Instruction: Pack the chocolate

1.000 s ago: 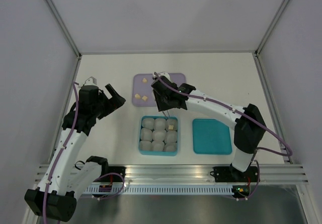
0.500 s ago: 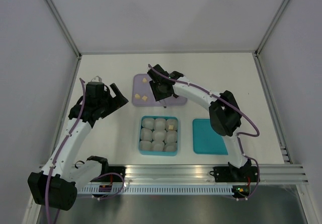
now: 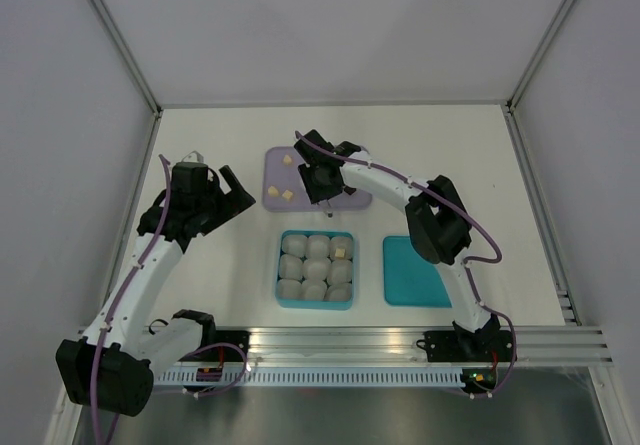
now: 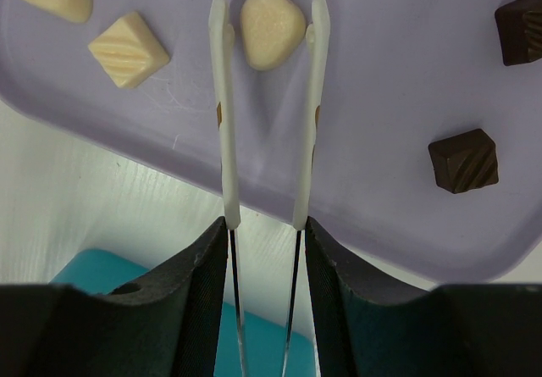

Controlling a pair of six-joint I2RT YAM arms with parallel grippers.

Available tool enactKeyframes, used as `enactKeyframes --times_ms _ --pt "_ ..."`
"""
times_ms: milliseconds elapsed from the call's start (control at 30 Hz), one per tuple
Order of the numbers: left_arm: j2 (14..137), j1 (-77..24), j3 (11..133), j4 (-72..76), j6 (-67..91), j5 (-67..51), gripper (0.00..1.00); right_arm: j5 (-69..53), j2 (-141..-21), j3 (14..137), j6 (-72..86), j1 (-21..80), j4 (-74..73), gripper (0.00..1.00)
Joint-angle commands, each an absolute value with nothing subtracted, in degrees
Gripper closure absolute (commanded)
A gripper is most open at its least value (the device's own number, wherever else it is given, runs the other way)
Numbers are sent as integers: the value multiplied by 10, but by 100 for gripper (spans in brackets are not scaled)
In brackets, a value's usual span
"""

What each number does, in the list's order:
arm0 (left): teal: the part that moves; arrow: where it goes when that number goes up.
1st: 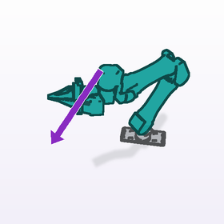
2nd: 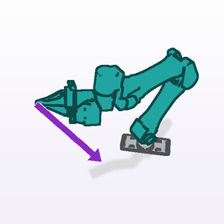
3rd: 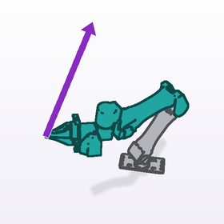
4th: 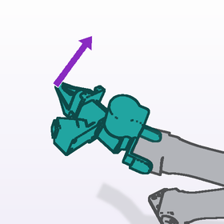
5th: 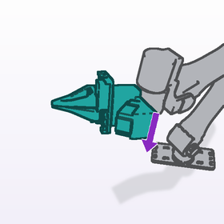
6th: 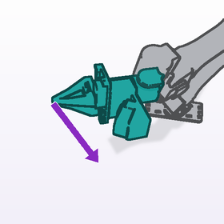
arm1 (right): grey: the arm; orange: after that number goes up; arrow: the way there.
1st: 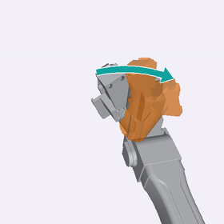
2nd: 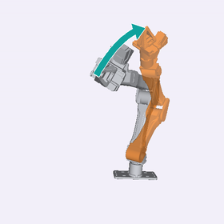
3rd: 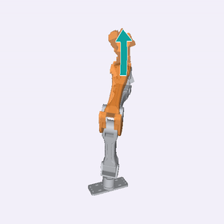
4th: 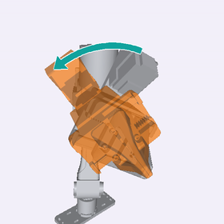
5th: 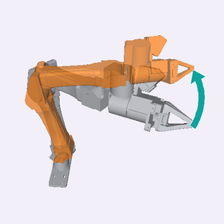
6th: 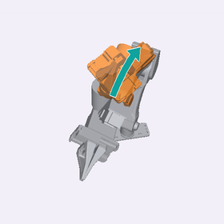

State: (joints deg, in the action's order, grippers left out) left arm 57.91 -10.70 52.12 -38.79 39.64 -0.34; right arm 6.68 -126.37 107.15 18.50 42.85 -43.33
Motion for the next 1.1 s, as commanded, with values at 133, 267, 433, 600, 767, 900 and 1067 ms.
enactKeyframes --times_ms 133,267,433,600,767,900,1067 --pt "584 -109 532 -367 397 -17 0 57 -1277 1104 185 423 -437 54" --pt "585 -109 533 -367 396 -18 0 54 -1279 1106 190 422 -439 54" --pt "583 -109 533 -367 395 -20 0 49 -1271 1104 198 422 -444 58" --pt "583 -109 531 -367 394 -14 0 54 -1264 1092 196 422 -444 64" --pt "582 -109 533 -367 393 -16 0 47 -1259 1089 196 422 -445 73" --pt "579 -109 533 -367 394 -16 0 48 -1238 1079 186 423 -435 82" --pt "579 -109 531 -369 394 -17 0 69 -1196 1050 185 428 -417 85"
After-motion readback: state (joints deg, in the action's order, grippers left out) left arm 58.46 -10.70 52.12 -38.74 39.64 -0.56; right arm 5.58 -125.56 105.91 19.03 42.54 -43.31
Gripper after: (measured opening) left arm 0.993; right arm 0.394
